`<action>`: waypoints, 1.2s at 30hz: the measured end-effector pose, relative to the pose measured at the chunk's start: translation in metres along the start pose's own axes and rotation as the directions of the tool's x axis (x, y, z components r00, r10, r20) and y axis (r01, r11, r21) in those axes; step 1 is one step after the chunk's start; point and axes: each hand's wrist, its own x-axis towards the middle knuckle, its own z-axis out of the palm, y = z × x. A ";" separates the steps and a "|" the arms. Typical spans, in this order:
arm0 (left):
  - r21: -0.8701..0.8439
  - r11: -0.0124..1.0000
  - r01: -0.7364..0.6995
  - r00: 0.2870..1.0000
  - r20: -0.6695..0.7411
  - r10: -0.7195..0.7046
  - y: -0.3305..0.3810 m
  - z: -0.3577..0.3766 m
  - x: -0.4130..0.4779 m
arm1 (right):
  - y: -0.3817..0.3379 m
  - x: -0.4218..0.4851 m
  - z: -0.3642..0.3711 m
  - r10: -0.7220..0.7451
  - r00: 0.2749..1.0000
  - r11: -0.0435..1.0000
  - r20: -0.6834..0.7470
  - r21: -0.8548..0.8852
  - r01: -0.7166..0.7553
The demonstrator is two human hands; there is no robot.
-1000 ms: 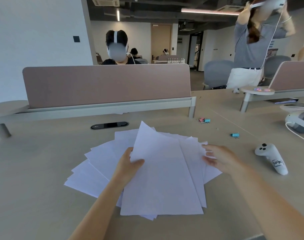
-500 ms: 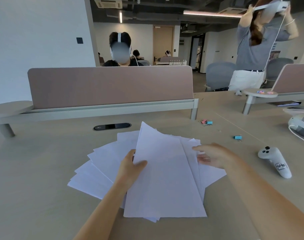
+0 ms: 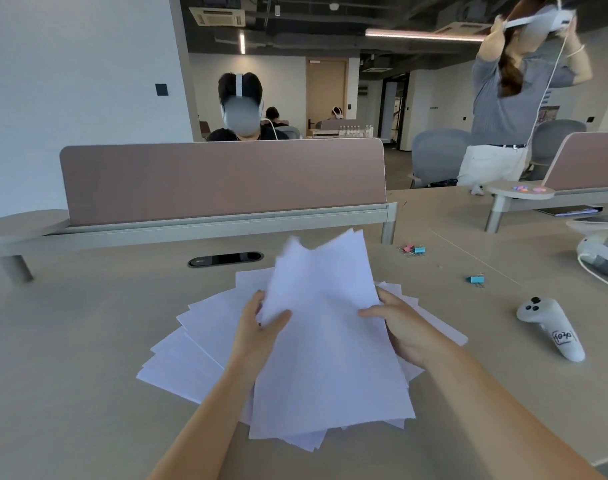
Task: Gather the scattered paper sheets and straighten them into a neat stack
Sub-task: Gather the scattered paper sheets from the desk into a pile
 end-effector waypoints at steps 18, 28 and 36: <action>-0.005 0.989 0.148 0.976 0.165 -0.145 0.005 -0.006 0.006 | 0.000 -0.014 -0.063 0.238 0.837 0.971 -0.493 0.128 -0.202; 0.219 0.969 0.113 0.975 0.162 -0.150 0.011 0.001 -0.003 | -0.008 -0.009 -0.044 0.347 0.843 0.909 -0.411 0.367 -0.195; 0.075 0.987 0.144 0.974 0.164 -0.154 0.009 -0.007 -0.002 | 0.006 0.011 -0.009 0.153 0.957 0.966 -0.249 -0.167 -0.198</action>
